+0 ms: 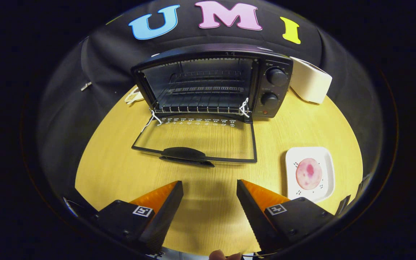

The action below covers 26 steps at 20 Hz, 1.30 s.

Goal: Open the toaster oven, put the food inside, and close the toaster oven door.

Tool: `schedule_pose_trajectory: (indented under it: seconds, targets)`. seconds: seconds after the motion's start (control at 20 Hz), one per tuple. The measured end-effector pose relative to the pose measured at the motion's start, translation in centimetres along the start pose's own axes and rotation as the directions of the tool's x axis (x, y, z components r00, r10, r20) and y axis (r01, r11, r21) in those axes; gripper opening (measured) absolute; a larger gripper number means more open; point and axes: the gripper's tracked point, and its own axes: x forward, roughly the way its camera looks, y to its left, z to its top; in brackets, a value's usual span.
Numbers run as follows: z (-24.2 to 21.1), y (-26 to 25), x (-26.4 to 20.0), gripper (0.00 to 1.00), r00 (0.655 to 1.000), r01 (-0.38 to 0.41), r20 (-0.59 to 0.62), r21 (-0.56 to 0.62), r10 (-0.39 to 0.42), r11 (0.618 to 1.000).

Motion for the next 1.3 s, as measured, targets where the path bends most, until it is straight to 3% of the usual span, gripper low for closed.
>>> schedule_pose_trajectory:
  seconds: [0.25,0.5,0.8,1.0,1.1,1.15,1.2,1.25,1.3]
  targets:
    - [1.3,-4.8,-3.9,0.99,0.997,-0.063,-0.032,0.048,0.064,0.997]
    - [2.9,-11.9,-6.8,0.99,0.998,-0.059,-0.03,0.07,0.062,0.996]
    - [2.6,-21.1,-7.3,0.99,0.996,-0.011,-0.09,0.112,0.021,0.994]
    - [2.0,-25.6,-5.4,0.97,0.984,-0.023,-0.173,0.159,0.051,0.987]
    - [1.3,-26.9,-3.6,0.9,0.969,-0.033,-0.237,0.178,0.075,0.984]
    - [0.9,-27.3,-2.5,0.78,0.959,-0.038,-0.27,0.186,0.089,0.982]
    - [0.4,-27.6,-1.6,0.72,0.946,-0.043,-0.307,0.188,0.1,0.981]
    - [-0.3,-28.0,-0.6,0.57,0.932,-0.034,-0.349,0.182,0.097,0.983]
    - [-1.1,-28.5,0.1,0.56,0.917,-0.021,-0.39,0.167,0.086,0.986]
